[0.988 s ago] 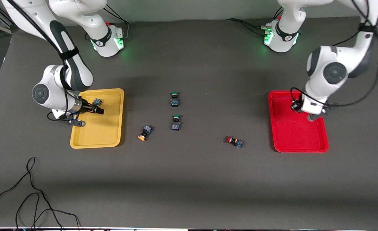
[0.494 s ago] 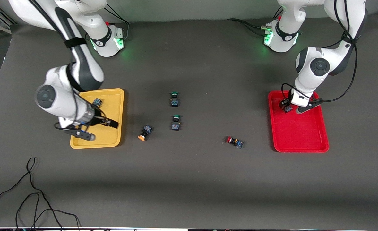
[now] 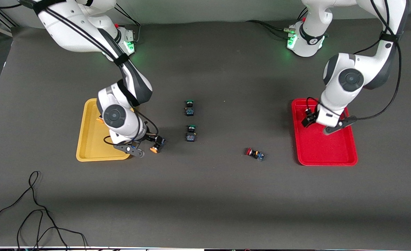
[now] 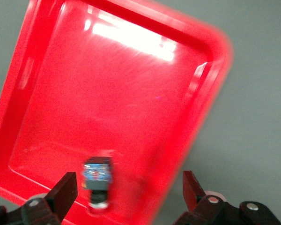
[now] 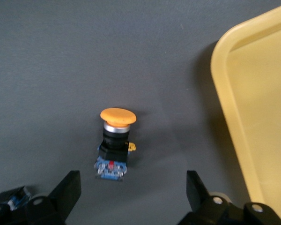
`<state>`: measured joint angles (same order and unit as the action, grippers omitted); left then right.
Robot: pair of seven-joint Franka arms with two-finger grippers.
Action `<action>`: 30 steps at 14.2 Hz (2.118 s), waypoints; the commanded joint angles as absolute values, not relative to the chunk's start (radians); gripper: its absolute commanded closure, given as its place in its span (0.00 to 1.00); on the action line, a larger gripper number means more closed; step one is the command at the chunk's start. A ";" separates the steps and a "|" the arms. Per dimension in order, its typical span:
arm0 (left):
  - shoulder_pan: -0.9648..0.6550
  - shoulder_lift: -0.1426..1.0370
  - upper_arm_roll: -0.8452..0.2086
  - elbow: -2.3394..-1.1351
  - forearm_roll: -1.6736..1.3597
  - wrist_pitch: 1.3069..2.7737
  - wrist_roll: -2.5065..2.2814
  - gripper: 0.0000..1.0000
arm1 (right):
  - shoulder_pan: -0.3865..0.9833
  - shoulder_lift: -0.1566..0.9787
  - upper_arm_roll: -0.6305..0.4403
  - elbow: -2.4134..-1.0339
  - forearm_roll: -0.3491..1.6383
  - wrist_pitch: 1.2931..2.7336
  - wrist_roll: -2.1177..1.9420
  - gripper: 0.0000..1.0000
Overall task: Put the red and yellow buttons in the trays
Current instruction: 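Grasp another yellow button with the right gripper while the left gripper grasps a red one, then place the yellow button in the yellow tray while the left gripper lifts the red button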
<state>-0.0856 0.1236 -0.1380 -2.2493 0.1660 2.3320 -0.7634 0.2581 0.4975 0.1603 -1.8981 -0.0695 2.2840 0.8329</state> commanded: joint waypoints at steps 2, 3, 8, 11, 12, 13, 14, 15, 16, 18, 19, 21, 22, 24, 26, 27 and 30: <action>-0.198 0.447 -0.152 -1.733 0.103 2.070 -0.879 0.00 | 0.259 0.566 0.167 -1.896 -0.101 2.365 0.893 0.00; -0.222 0.510 -0.152 -1.657 0.094 2.068 -0.934 0.00 | 0.264 0.577 0.167 -1.901 -0.101 2.390 0.913 0.00; -0.325 0.735 -0.152 -1.494 0.094 2.210 -1.305 0.00 | 0.272 0.600 0.167 -1.933 -0.101 2.470 0.919 0.11; -0.328 0.772 -0.152 -1.497 0.097 2.314 -1.513 0.00 | 0.272 0.597 0.167 -1.936 -0.101 2.470 0.916 0.66; -0.328 0.781 -0.150 -1.500 0.104 2.324 -1.547 0.00 | 0.268 0.588 0.167 -1.934 -0.101 2.464 0.913 0.80; -0.330 0.781 -0.152 -1.506 0.106 2.316 -1.552 0.00 | 0.267 0.577 0.167 -1.931 -0.101 2.456 0.902 0.89; -0.330 0.781 -0.150 -1.517 0.106 2.304 -1.551 0.00 | 0.264 0.552 0.166 -1.927 -0.100 2.435 0.897 0.93; -0.330 0.779 -0.150 -1.540 0.106 2.304 -1.548 0.00 | 0.258 0.516 0.164 -1.913 -0.100 2.390 0.888 0.94; -0.330 0.778 -0.150 -1.560 0.107 2.306 -1.545 0.00 | 0.244 0.479 0.160 -1.889 -0.100 2.319 0.858 0.94; -0.330 0.779 -0.150 -1.581 0.112 2.309 -1.543 0.00 | 0.219 0.405 0.149 -1.858 -0.094 2.171 0.795 0.94; -0.330 0.778 -0.149 -1.598 0.118 2.312 -1.545 0.00 | 0.212 0.373 0.120 -1.862 -0.089 2.148 0.751 0.94; -0.328 0.775 -0.150 -1.598 0.120 2.310 -1.542 0.25 | 0.212 0.345 0.043 -1.903 -0.086 2.138 0.628 0.94; -0.331 0.770 -0.149 -1.597 0.132 2.304 -1.543 0.55 | 0.210 0.339 0.000 -1.933 -0.077 2.149 0.565 0.94; -0.331 0.769 -0.150 -1.594 0.143 2.296 -1.542 0.73 | 0.212 0.337 -0.063 -1.992 -0.002 2.196 0.447 0.94; -0.330 0.762 -0.150 -1.588 0.153 2.278 -1.510 0.73 | 0.210 0.356 -0.112 -2.070 0.050 2.287 0.340 0.94; -0.327 0.759 -0.150 -1.586 0.155 2.260 -1.479 0.90 | 0.210 0.368 -0.120 -2.101 0.064 2.334 0.318 0.94; -0.321 0.753 -0.146 -1.546 0.155 2.171 -1.379 1.00 | 0.212 0.388 -0.120 -2.143 0.086 2.376 0.318 0.94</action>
<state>-0.3204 0.7777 -0.1570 -1.5657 0.1452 2.2441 -1.4392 0.1999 0.3908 -0.1162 -2.1176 0.0596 2.3449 0.3444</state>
